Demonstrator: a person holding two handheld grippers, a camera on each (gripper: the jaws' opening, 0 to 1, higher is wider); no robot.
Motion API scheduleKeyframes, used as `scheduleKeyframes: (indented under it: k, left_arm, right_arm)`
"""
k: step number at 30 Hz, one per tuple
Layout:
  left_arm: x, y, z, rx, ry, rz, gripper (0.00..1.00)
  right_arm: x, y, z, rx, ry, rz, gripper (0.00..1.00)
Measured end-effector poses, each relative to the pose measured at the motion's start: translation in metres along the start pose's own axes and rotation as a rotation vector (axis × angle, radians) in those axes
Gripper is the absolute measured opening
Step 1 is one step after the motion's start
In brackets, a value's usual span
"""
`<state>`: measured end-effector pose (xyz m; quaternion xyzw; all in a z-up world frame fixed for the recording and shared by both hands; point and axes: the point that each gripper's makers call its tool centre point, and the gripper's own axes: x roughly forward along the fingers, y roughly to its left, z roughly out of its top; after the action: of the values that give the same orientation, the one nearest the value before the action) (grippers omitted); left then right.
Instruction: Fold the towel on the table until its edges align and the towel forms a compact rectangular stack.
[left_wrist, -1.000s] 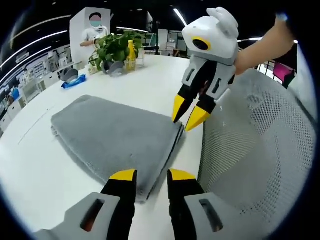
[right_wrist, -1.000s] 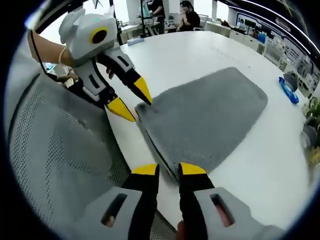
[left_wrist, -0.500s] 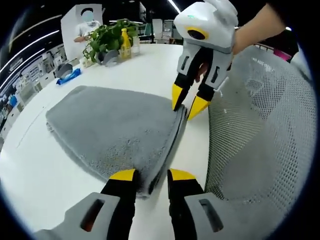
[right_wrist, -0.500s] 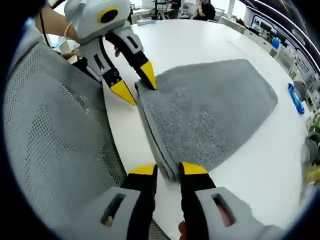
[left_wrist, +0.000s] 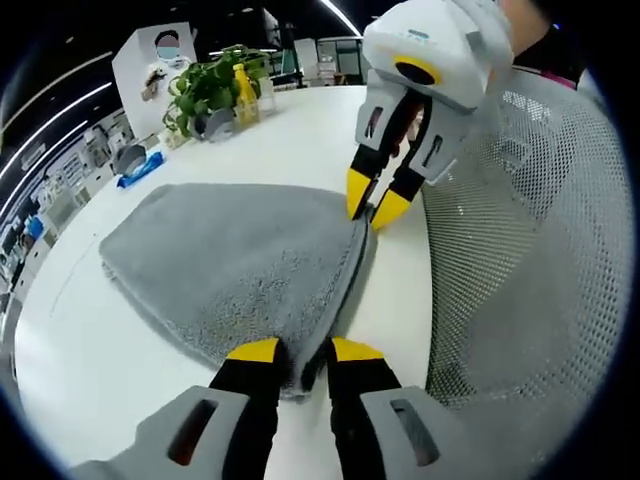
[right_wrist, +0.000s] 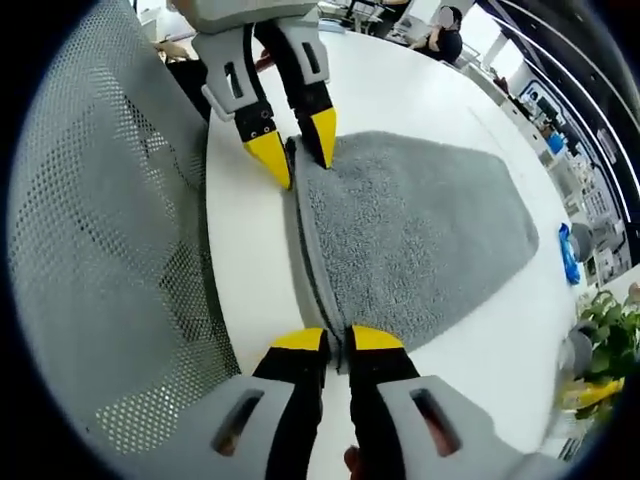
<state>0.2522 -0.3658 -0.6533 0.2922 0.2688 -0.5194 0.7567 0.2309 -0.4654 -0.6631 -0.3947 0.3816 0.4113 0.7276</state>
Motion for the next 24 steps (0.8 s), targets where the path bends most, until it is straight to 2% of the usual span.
scheduleKeyframes:
  k: [2, 4, 5, 8, 12, 24]
  left_arm:
    - [0.003, 0.002, 0.0, 0.012, 0.019, 0.013, 0.12]
    - [0.005, 0.005, 0.001, 0.018, 0.023, 0.02, 0.1]
    - [0.005, 0.007, 0.001, -0.004, 0.02, 0.025, 0.1]
    - [0.004, 0.009, 0.001, -0.148, 0.022, -0.004, 0.08]
    - [0.001, 0.009, 0.0, -0.208, 0.096, -0.039, 0.07]
    - [-0.02, 0.015, 0.015, -0.276, 0.07, -0.033, 0.07]
  right_arm:
    - [0.0, -0.002, 0.001, 0.027, 0.002, 0.004, 0.03]
    - [0.001, -0.002, 0.001, 0.106, -0.002, 0.023, 0.02]
    - [0.0, -0.002, 0.001, 0.135, -0.005, 0.033, 0.02]
    - [0.0, -0.004, 0.002, 0.246, -0.01, 0.077, 0.01]
    - [-0.005, -0.008, 0.008, 0.384, -0.025, 0.112, 0.01]
    - [-0.028, -0.016, 0.02, 0.361, -0.057, 0.088, 0.01]
